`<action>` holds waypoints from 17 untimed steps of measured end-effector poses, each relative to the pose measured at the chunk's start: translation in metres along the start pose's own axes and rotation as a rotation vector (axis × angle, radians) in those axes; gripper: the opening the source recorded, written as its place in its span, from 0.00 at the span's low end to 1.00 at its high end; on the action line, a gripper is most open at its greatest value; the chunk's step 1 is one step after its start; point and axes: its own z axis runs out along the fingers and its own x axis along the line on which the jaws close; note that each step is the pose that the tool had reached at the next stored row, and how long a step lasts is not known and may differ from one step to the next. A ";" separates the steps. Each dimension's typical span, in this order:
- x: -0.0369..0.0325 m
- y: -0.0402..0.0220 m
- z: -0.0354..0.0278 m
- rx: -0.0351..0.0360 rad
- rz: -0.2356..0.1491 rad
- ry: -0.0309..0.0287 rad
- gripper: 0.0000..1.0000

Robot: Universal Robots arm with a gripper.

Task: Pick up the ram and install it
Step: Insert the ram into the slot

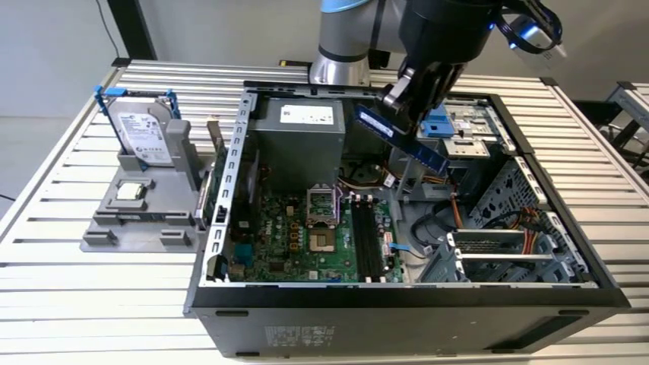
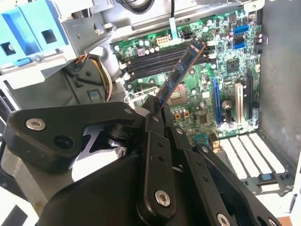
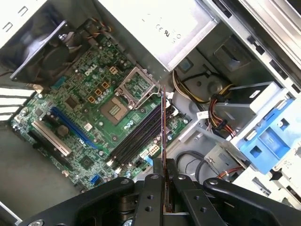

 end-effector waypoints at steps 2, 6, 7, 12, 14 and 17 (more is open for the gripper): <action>0.0000 0.0000 -0.0001 0.0010 0.027 -0.0007 0.00; 0.0000 0.0000 -0.0001 0.0027 0.080 -0.0023 0.00; 0.0000 0.0000 -0.0001 0.0032 0.094 -0.0028 0.00; 0.0000 0.0000 0.0000 0.0057 0.168 -0.0051 0.00; 0.0000 0.0000 -0.0001 0.0068 0.201 -0.0061 0.00; 0.0000 0.0000 -0.0001 0.0089 0.264 -0.0080 0.00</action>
